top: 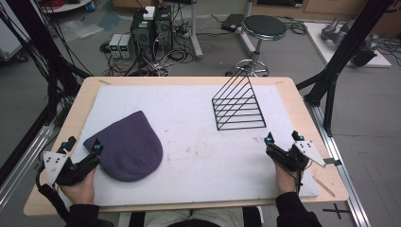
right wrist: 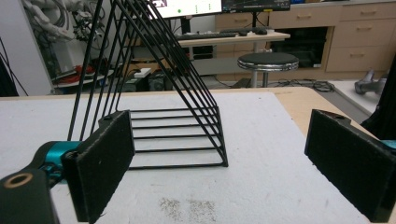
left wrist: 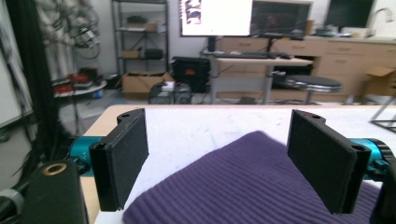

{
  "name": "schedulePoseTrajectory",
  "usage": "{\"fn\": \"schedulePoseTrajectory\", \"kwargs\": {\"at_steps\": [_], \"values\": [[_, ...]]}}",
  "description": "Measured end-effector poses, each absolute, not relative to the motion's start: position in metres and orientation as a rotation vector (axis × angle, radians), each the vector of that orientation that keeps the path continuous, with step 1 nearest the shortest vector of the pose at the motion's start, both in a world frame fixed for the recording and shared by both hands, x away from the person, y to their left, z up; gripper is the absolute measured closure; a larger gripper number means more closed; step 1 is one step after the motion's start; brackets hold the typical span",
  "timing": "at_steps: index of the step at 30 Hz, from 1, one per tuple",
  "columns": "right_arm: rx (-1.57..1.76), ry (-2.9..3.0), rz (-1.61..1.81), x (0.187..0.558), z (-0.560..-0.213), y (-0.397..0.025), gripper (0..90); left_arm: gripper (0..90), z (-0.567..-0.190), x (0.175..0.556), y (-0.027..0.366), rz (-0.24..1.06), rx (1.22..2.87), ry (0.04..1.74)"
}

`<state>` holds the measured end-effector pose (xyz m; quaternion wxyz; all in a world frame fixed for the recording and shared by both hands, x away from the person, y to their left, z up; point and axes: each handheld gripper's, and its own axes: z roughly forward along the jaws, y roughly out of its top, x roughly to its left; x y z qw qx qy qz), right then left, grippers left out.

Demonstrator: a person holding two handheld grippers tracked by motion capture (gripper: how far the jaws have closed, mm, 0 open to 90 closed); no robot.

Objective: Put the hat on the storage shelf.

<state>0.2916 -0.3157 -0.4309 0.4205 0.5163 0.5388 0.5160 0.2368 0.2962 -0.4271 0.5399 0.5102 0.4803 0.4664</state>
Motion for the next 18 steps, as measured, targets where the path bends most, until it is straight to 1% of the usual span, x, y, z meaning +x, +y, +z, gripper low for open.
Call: {"fn": "schedulePoseTrajectory", "kwargs": {"at_steps": [1,9,15,18], "values": [[1.294,1.352,1.294,0.292,-0.431,-0.316,7.5,17.1,-0.426,0.237,0.298,1.088,1.212,1.131],[1.298,1.361,1.296,0.292,-0.431,-0.316,7.5,17.0,-0.418,0.238,0.301,1.015,1.277,1.051],[1.298,1.372,1.299,0.294,-0.432,-0.315,7.5,15.5,-0.409,0.244,0.295,0.931,1.410,0.961],[1.297,1.376,1.297,0.294,-0.432,-0.315,7.5,14.8,-0.407,0.246,0.289,0.874,1.443,0.934]]}}
